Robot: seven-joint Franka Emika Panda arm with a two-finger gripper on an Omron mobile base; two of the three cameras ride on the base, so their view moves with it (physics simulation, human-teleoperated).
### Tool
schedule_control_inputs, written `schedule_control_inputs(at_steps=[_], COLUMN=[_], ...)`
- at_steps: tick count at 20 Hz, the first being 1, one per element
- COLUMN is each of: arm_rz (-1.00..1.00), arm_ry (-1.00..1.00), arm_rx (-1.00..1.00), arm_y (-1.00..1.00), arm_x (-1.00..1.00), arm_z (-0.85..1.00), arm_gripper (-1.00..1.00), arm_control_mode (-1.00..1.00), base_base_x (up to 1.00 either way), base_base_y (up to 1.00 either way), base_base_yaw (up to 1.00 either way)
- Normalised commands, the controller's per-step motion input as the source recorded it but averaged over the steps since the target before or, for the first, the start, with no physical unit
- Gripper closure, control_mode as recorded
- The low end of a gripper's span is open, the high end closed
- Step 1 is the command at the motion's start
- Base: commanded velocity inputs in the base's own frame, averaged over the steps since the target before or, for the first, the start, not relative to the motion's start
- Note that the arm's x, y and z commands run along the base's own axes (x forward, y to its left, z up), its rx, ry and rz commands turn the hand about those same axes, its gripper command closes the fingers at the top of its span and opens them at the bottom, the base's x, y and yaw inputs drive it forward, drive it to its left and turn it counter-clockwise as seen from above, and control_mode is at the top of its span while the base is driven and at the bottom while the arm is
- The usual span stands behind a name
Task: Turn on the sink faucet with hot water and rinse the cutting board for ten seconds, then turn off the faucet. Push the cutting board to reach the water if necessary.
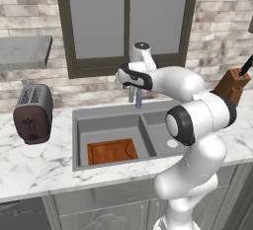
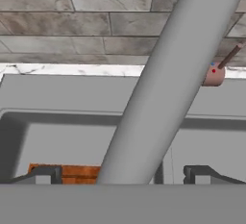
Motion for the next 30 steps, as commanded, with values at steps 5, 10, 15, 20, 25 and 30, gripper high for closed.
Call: schedule_control_inputs(at_steps=[5, 10, 15, 20, 25, 30], arm_rz=[0.00, 0.00, 0.00, 0.00, 0.00, 0.00], arm_ry=[0.01, 0.00, 0.00, 0.00, 0.00, 0.00], arm_rx=[0.00, 0.00, 0.00, 0.02, 0.02, 0.02], arm_y=[0.09, 0.03, -0.02, -0.13, -0.15, -0.19], arm_x=[0.29, 0.20, 0.01, 0.00, -0.04, -0.09], arm_z=[-0.09, -0.01, 0.00, 0.18, 0.46, 0.47], arm_gripper=[-1.00, -1.00, -1.00, -1.00, -1.00, -1.00], arm_control_mode=[-1.00, -1.00, -1.00, -1.00, -1.00, -1.00], base_base_x=[0.00, 0.00, 0.00, 0.00, 0.00, 0.00], base_base_y=[0.00, 0.00, 0.00, 0.00, 0.00, 0.00], base_base_yaw=[0.00, 0.00, 0.00, 0.00, 0.00, 0.00])
